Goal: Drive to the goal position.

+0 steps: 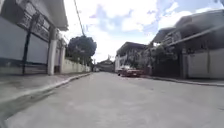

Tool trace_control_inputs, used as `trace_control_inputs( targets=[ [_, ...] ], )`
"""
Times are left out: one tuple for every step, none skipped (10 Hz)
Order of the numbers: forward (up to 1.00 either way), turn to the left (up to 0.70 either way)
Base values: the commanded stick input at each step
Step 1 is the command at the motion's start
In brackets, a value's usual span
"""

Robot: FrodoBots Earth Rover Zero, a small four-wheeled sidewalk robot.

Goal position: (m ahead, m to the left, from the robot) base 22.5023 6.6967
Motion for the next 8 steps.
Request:
trace_control_inputs(
  targets=[
    [0.70,0.00],
    [0.70,0.00],
    [0.70,0.00],
    [0.70,0.00],
    [0.70,-0.03],
    [0.70,-0.20],
    [0.70,-0.35],
    [0.70,-0.35]
  ],
)
